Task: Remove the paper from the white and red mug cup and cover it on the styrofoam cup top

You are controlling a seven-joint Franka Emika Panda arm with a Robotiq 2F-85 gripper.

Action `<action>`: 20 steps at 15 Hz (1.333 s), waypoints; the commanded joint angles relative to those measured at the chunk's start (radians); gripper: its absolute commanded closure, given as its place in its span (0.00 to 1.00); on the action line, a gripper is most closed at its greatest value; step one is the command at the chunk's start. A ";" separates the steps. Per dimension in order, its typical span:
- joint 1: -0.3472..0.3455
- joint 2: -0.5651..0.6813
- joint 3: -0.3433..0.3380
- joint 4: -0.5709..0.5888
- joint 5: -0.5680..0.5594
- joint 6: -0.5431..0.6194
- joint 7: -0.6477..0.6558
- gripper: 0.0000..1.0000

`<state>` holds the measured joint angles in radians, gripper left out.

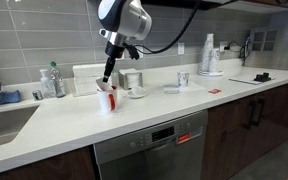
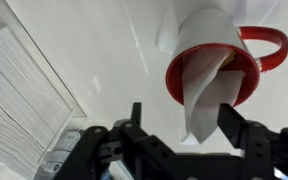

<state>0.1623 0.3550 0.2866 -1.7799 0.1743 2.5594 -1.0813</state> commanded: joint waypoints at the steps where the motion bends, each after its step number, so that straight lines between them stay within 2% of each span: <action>1: -0.020 0.058 0.032 0.058 -0.003 -0.015 -0.035 0.53; 7: -0.035 0.077 0.066 0.084 0.008 -0.054 -0.060 0.99; 14: -0.045 -0.016 0.059 0.062 0.019 -0.181 -0.023 1.00; 20: -0.061 -0.163 0.046 0.017 0.094 -0.201 -0.008 1.00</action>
<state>0.1133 0.2831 0.3400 -1.7077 0.2140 2.3857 -1.0953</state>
